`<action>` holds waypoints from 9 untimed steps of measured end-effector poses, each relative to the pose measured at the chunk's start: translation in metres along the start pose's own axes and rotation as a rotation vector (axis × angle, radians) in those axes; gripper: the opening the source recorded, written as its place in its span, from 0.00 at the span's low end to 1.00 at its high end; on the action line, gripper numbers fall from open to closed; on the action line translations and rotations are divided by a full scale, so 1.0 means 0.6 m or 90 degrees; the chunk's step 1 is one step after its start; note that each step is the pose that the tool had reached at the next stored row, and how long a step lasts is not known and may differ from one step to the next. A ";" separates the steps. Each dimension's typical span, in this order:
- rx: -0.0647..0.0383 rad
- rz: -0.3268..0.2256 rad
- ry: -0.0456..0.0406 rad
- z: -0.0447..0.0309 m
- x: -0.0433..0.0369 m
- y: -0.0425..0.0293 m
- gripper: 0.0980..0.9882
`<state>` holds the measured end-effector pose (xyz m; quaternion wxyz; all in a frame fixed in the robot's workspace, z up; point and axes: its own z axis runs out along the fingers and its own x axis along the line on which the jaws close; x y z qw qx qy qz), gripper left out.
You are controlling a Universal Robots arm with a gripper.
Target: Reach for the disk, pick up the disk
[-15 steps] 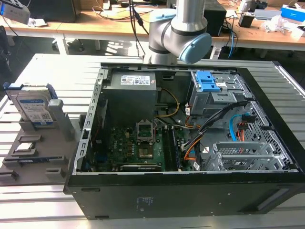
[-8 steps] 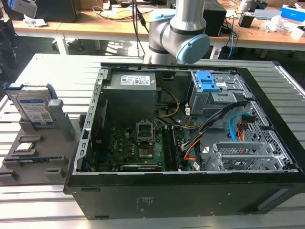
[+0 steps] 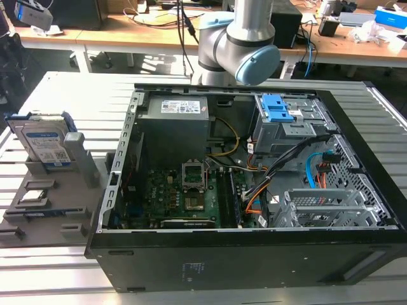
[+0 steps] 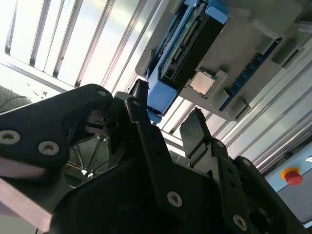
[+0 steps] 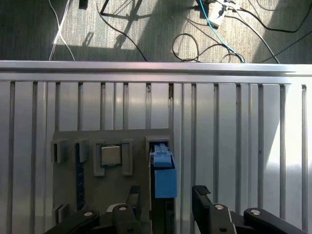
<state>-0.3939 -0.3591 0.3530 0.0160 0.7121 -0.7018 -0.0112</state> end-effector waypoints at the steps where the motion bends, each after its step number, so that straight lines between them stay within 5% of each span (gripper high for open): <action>1: 0.000 0.000 0.0000 0.003 0.000 0.000 0.50; 9: -0.001 -0.005 0.0002 0.035 0.005 -0.002 0.50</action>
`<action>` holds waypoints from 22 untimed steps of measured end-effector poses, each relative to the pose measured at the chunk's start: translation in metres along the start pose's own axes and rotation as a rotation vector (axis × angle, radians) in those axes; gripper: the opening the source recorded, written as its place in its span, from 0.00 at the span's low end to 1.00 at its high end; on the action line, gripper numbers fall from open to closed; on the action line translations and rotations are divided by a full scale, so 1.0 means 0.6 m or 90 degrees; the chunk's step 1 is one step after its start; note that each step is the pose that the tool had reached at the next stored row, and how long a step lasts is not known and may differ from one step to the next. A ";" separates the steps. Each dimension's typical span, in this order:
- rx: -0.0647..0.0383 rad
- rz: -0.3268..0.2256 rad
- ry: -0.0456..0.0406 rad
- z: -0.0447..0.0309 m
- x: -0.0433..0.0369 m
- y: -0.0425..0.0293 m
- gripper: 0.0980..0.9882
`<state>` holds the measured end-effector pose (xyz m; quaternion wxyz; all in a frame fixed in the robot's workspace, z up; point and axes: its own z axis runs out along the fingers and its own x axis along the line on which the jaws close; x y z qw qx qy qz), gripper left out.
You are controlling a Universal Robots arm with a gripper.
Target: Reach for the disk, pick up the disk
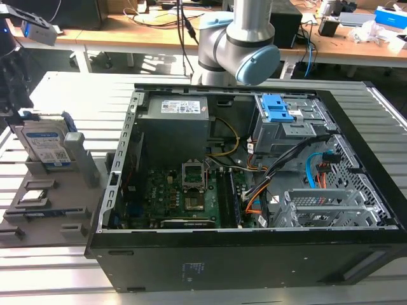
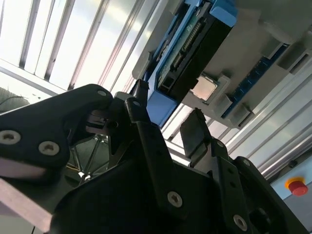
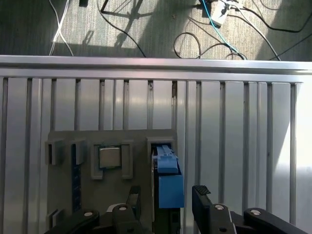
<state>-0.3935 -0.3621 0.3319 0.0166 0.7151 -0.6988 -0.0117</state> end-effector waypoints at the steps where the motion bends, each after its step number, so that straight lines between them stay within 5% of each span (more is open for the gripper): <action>1: 0.000 0.000 0.0000 0.003 0.000 0.000 0.50; 22: 0.000 -0.001 0.0000 0.029 0.000 -0.001 0.50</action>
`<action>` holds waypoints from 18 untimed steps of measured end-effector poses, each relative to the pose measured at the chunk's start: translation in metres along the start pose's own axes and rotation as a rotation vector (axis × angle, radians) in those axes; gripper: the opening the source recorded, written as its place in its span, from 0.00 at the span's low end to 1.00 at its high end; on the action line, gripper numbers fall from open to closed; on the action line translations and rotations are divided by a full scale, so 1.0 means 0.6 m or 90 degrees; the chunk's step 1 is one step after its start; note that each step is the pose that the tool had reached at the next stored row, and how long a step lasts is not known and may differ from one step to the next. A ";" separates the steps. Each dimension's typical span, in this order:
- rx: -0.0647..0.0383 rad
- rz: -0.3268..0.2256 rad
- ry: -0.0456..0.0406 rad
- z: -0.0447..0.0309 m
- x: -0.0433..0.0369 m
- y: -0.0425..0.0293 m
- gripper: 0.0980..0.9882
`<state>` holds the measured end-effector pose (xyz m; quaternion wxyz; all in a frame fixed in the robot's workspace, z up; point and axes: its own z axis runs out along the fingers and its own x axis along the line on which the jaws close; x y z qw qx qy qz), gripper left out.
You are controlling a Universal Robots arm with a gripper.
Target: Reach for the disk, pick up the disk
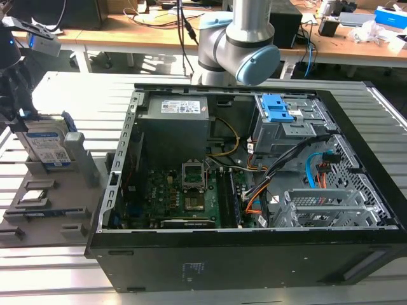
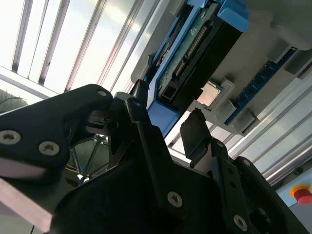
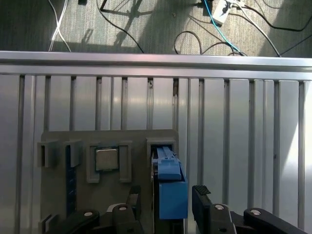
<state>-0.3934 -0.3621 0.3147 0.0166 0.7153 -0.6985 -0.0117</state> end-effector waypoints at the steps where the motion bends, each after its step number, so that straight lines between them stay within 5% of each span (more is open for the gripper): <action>1: 0.000 0.000 0.0000 0.001 0.000 0.000 0.50; 18: 0.000 0.000 0.0000 0.013 0.000 0.000 0.50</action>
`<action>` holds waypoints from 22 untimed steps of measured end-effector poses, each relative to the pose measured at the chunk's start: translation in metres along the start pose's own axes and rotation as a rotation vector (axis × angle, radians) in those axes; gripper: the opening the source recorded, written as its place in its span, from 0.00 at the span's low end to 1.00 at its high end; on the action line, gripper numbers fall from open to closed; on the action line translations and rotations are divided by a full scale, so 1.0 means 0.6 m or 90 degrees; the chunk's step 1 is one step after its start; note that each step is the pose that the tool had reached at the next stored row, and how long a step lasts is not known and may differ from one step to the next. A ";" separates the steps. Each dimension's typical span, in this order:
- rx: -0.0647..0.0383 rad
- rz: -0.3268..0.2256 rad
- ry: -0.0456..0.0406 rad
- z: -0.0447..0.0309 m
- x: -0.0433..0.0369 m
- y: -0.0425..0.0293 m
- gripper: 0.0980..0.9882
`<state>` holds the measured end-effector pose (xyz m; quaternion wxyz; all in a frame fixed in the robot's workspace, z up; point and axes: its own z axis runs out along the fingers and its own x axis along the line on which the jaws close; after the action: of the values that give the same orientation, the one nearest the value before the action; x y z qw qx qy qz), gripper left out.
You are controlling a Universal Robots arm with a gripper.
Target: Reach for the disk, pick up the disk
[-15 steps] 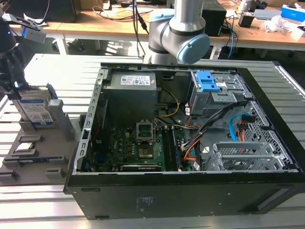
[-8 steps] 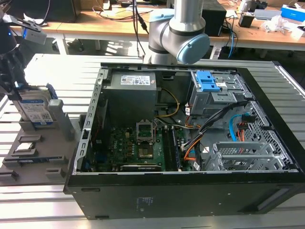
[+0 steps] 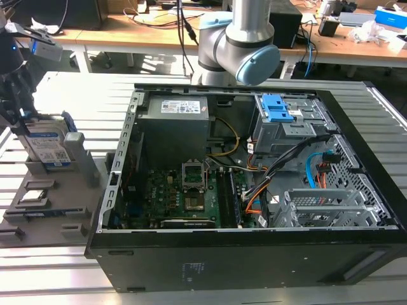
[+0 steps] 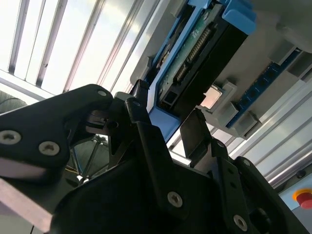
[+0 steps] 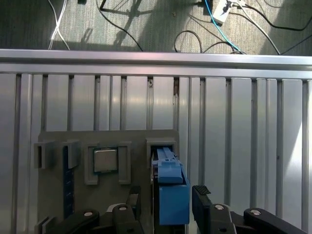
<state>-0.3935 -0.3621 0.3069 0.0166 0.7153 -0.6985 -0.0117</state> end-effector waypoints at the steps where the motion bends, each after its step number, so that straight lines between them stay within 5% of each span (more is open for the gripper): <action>1: 0.000 0.000 0.0000 0.001 0.000 0.000 0.50; 22: 0.000 0.000 0.0000 0.015 0.000 -0.001 0.50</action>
<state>-0.3934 -0.3621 0.2980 0.0165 0.7153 -0.6985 -0.0118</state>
